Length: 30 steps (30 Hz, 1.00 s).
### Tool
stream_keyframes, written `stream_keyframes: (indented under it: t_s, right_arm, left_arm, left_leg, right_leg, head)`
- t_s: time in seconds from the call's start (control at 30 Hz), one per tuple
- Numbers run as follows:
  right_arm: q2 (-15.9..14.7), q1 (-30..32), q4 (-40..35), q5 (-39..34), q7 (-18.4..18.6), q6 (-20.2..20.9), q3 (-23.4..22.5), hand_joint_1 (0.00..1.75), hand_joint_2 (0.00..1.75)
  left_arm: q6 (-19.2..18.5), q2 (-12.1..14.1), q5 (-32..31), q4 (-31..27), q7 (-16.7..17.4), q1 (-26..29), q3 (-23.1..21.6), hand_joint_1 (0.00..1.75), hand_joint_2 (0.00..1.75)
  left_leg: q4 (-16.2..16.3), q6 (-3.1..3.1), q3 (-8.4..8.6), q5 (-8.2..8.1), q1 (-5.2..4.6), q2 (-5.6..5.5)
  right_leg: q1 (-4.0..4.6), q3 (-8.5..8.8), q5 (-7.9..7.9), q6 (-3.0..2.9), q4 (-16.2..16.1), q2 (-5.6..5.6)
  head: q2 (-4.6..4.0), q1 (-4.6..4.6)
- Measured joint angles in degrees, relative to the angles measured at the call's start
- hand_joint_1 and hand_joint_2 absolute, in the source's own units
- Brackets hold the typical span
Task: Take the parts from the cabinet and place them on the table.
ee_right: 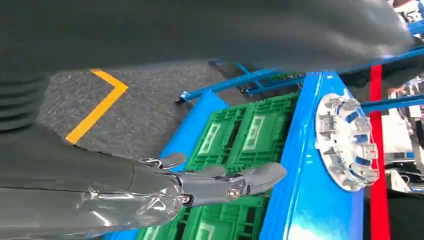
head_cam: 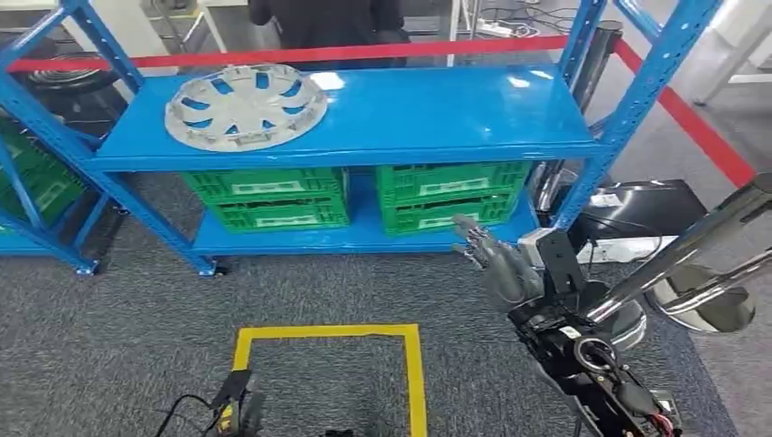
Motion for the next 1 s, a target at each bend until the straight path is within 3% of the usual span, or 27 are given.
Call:
stream_keyframes:
  t_s: [0.03, 0.07, 0.1, 0.2, 0.23, 0.27, 0.33, 0.4, 0.43, 0.47, 0.53, 0.57, 0.6, 0.63, 0.7, 0.77, 0.8, 0.87, 0.9, 0.93, 0.97, 1.0]
  right_arm:
    - [0.0, 0.0, 0.0, 0.0, 0.0, 0.0, 0.0, 0.00, 0.00]
    - [0.0, 0.0, 0.0, 0.0, 0.0, 0.0, 0.0, 0.00, 0.00]
    - [0.0, -0.1, 0.0, 0.0, 0.0, 0.0, 0.0, 0.00, 0.00]
    - [0.0, -0.1, 0.0, 0.0, 0.0, 0.0, 0.0, 0.00, 0.00]
    - [0.0, -0.2, -0.1, 0.0, 0.0, -0.1, 0.0, 0.00, 0.00]
    - [0.0, -0.2, -0.2, 0.0, 0.0, -0.1, -0.1, 0.00, 0.00]
    - [0.0, -0.5, -0.2, 0.0, -0.1, -0.1, 0.0, 0.00, 0.00]
    - [0.0, -0.1, -0.2, 0.0, -0.1, -0.1, 0.0, 0.00, 0.00]
    - [0.0, 0.0, -0.2, 0.0, 0.0, -0.1, 0.0, 0.00, 0.00]
    - [0.0, 0.1, -0.2, 0.0, 0.0, -0.1, 0.0, 0.00, 0.00]
    - [0.0, 0.0, -0.2, 0.0, 0.0, -0.1, 0.0, 0.00, 0.00]
    - [0.0, 0.0, -0.2, 0.0, 0.0, -0.1, 0.0, 0.00, 0.00]
    - [0.0, 0.0, -0.1, 0.0, 0.0, -0.1, 0.0, 0.00, 0.00]
    - [0.0, 0.0, -0.1, 0.0, 0.0, -0.1, 0.0, 0.00, 0.00]
    - [0.0, 0.1, -0.1, 0.0, 0.0, -0.1, 0.0, 0.00, 0.00]
    - [0.0, -0.1, -0.2, 0.0, 0.0, -0.1, -0.1, 0.00, 0.00]
    - [0.0, -0.2, -0.2, 0.0, 0.0, -0.1, -0.1, 0.00, 0.00]
    - [0.0, -0.1, -0.2, 0.0, 0.0, -0.1, 0.0, 0.00, 0.00]
    - [0.0, -0.1, -0.2, 0.0, 0.0, -0.1, 0.0, 0.00, 0.00]
    - [0.0, -0.1, -0.2, 0.0, 0.0, -0.1, 0.0, 0.00, 0.00]
    - [0.0, -0.1, -0.2, 0.0, 0.0, -0.1, 0.0, 0.00, 0.00]
    - [0.0, -0.1, -0.2, 0.0, 0.0, -0.1, 0.0, 0.00, 0.00]
  left_arm:
    - [0.0, 0.1, 0.0, 0.0, 0.0, -0.1, 0.0, 0.00, 0.00]
    - [0.0, 0.2, 0.0, 0.0, 0.0, -0.1, 0.0, 0.00, 0.00]
    - [0.0, 0.2, 0.0, 0.0, 0.0, -0.2, 0.0, 0.00, 0.00]
    - [0.0, 0.2, 0.0, 0.0, 0.0, -0.2, -0.1, 0.00, 0.00]
    - [0.0, 0.1, 0.0, 0.0, 0.0, -0.3, -0.1, 0.00, 0.00]
    - [0.0, 0.1, 0.0, 0.0, 0.0, -0.2, -0.1, 0.00, 0.00]
    - [0.0, 0.1, 0.0, 0.0, 0.0, -0.3, -0.1, 0.00, 0.00]
    - [-0.1, 0.1, 0.1, 0.0, 0.0, -0.3, -0.1, 0.00, 0.00]
    - [-0.1, 0.1, 0.1, 0.0, 0.0, -0.2, -0.1, 0.00, 0.00]
    - [-0.1, 0.1, 0.1, 0.0, 0.0, -0.1, -0.1, 0.00, 0.00]
    - [-0.1, 0.0, 0.1, 0.0, 0.0, -0.1, -0.1, 0.00, 0.00]
    - [-0.1, 0.0, 0.1, 0.0, 0.0, -0.1, -0.1, 0.00, 0.00]
    - [-0.1, 0.0, 0.1, 0.0, 0.0, -0.3, -0.1, 0.00, 0.00]
    - [-0.2, 0.0, 0.1, 0.0, 0.0, -0.4, -0.1, 0.00, 0.00]
    - [-0.2, 0.0, 0.1, 0.0, 0.0, -0.3, -0.1, 0.00, 0.00]
    - [-0.2, 0.1, 0.1, 0.0, 0.0, -0.3, -0.1, 0.00, 0.00]
    - [-0.2, 0.1, 0.1, 0.0, 0.0, -0.5, -0.1, 0.00, 0.00]
    - [-0.6, 0.1, 0.2, 0.0, -0.3, -0.6, -0.1, 0.00, 0.00]
    - [-0.7, 0.1, 0.2, 0.0, -0.3, -0.5, -0.1, 0.00, 0.00]
    - [-0.7, 0.1, 0.3, 0.0, -0.4, -0.4, -0.1, 0.00, 0.00]
    - [-0.7, 0.1, 0.3, 0.0, -0.5, -0.3, -0.2, 0.00, 0.00]
    - [-0.7, 0.1, 0.3, 0.0, -0.5, -0.3, -0.2, 0.00, 0.00]
  left_leg:
    - [-6.2, 0.50, 2.35, 3.55, -0.16, 0.01]
    - [-11.3, 1.16, 4.11, 5.79, -0.42, 0.04]
    - [-12.3, 1.35, 4.97, 4.48, -0.82, 0.14]
    - [-12.1, 1.96, 5.01, 3.92, -1.01, 0.07]
    - [-12.9, 2.11, 5.72, 4.02, -0.37, 0.01]
    - [-13.4, 2.27, 6.31, 3.95, -0.25, 0.02]
    - [-13.4, 2.92, 7.02, 3.48, -0.19, 0.15]
    - [-13.3, 2.94, 7.54, 2.92, -0.19, 0.16]
    - [-13.3, 2.88, 7.92, 2.59, -0.17, 0.11]
    - [-13.2, 2.75, 8.38, 2.22, -0.11, 0.03]
    - [-12.8, 2.31, 9.38, 1.27, 0.07, -0.21]
    - [-12.5, 1.96, 9.55, 0.75, 0.07, -0.28]
    - [-12.1, 1.50, 9.44, 0.37, -0.32, -0.36]
    - [-11.9, 1.32, 9.16, 0.34, -0.24, -0.43]
    - [-12.2, 0.85, 9.12, 0.45, -0.12, -0.42]
    - [-11.4, 0.22, 9.11, -0.39, 0.06, -0.19]
    - [-8.7, -0.08, 7.84, -1.86, 0.01, -0.01]
    - [1.6, -0.47, 2.31, -6.16, 0.18, 0.01]
    - [5.9, -0.55, -0.22, -7.41, 0.18, 0.02]
    - [7.7, -0.50, -1.57, -7.30, 0.18, 0.02]
    - [6.6, -0.33, -1.47, -5.87, 0.17, 0.02]
    - [2.8, -0.07, -0.02, -3.30, 0.13, 0.02]
  right_leg:
    - [0.08, 0.79, -0.50, 0.12, 0.0, 0.01]
    - [0.05, 1.04, -0.97, 0.26, -0.1, -0.02]
    - [0.51, 1.23, -1.44, 0.71, 0.0, 0.02]
    - [0.19, 1.61, -1.85, 1.48, -0.6, 0.04]
    - [0.63, 1.90, -2.23, 1.93, -0.7, 0.00]
    - [0.41, 1.42, -2.71, 2.13, 0.7, -0.24]
    - [0.20, -2.83, -6.39, 2.49, 9.1, -0.38]
    - [-0.03, -8.38, -9.14, 2.84, 18.3, -0.39]
    - [-0.16, -9.83, -8.35, 2.99, 19.5, -0.44]
    - [-0.31, -9.63, -6.08, 3.10, 17.7, -0.49]
    - [-0.61, -5.86, 0.75, 3.19, 7.3, -0.54]
    - [-0.73, -4.07, 3.23, 3.22, 2.4, -0.52]
    - [-0.44, -3.53, 2.09, 3.12, 1.3, -0.34]
    - [-0.58, -3.21, 2.25, 2.49, 1.2, -0.16]
    - [-0.16, -3.53, 2.12, 1.87, 1.3, -0.10]
    - [-0.60, -2.97, 2.26, 1.19, 0.9, -0.12]
    - [-0.66, -2.90, 2.17, 0.90, 0.8, -0.20]
    - [-0.50, -2.92, 2.03, 0.56, 0.8, -0.47]
    - [-0.44, -2.92, 1.94, 0.44, 0.8, -0.54]
    - [-0.39, -2.90, 1.88, 0.38, 0.8, -0.54]
    - [-0.35, -2.80, 1.83, 0.34, 0.8, -0.52]
    - [-0.31, -2.68, 1.78, 0.36, 0.8, -0.48]
  head:
    - [0.00, -0.19]
    - [0.00, -0.37]
    - [0.00, -0.33]
    - [0.02, -0.06]
    - [0.02, -0.02]
    - [0.00, 0.20]
    - [0.00, 0.88]
    - [0.00, 1.09]
    - [0.00, 1.38]
    - [0.00, 1.57]
    - [0.00, 1.79]
    - [0.00, 1.95]
    - [0.00, 2.01]
    - [0.00, 1.97]
    - [0.00, 1.62]
    - [0.00, 1.73]
    - [0.00, 1.27]
    - [0.02, 0.37]
    - [0.00, 0.28]
    - [0.00, 0.15]
    - [0.00, 0.02]
    - [0.02, -0.20]
